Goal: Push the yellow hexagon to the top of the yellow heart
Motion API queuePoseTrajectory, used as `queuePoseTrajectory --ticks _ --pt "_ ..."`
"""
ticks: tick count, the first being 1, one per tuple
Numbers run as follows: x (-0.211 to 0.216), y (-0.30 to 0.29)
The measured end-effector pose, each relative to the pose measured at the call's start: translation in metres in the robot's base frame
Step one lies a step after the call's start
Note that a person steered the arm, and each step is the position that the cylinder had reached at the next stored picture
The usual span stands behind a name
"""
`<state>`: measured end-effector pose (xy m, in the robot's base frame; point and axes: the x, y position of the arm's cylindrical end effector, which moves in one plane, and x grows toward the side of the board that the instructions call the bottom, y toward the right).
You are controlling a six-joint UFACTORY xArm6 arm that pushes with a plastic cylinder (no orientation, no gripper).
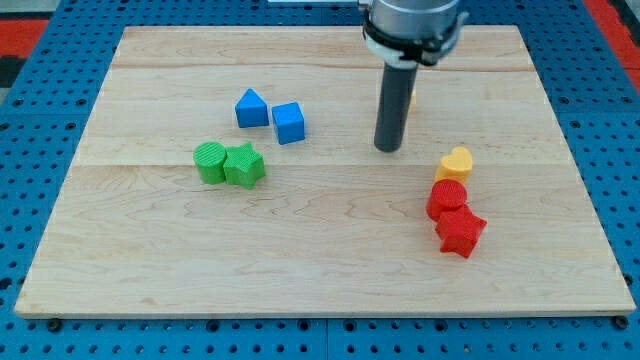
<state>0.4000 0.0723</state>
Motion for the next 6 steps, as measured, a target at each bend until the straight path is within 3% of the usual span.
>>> queuePoseTrajectory --ticks 2,4,6 --pt "-0.063 -0.037" --pt "-0.070 0.031" --pt "-0.069 0.040"
